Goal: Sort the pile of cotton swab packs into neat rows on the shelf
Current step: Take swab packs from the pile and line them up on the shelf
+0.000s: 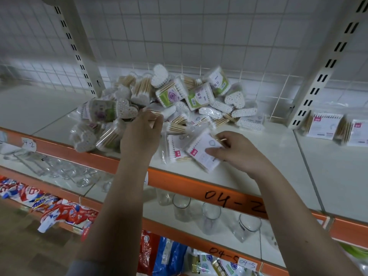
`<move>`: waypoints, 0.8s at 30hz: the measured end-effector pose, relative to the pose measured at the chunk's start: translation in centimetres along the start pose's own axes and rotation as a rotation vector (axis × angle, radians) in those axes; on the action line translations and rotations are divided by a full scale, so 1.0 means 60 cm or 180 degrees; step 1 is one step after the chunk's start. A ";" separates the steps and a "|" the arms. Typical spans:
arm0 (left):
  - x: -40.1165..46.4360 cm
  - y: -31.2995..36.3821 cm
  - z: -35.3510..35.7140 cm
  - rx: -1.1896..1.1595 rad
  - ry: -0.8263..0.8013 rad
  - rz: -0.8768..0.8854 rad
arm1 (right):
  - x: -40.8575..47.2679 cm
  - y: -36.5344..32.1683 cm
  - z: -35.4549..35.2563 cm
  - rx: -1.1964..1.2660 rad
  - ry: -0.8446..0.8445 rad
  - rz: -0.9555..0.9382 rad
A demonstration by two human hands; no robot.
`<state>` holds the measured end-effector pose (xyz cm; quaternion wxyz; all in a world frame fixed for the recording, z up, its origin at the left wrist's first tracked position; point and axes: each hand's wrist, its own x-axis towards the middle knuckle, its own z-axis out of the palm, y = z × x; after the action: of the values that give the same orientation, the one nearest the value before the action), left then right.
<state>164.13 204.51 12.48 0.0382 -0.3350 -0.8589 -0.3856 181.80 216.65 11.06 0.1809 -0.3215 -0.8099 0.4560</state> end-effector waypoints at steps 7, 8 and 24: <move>0.015 0.005 0.048 0.0065 -0.0513 -0.0237 | -0.012 0.031 -0.025 0.0814 0.0536 0.0423; 0.015 0.006 0.050 0.0007 -0.0490 -0.0238 | -0.014 0.033 -0.025 0.0869 0.0574 0.0436; 0.008 0.032 0.023 -0.0766 -0.0480 0.0685 | -0.037 0.055 -0.033 0.1141 0.1153 0.0589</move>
<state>165.18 206.62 12.87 -0.0256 -0.4551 -0.7662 -0.4530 185.76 217.58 9.29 0.3344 -0.4334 -0.6379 0.5417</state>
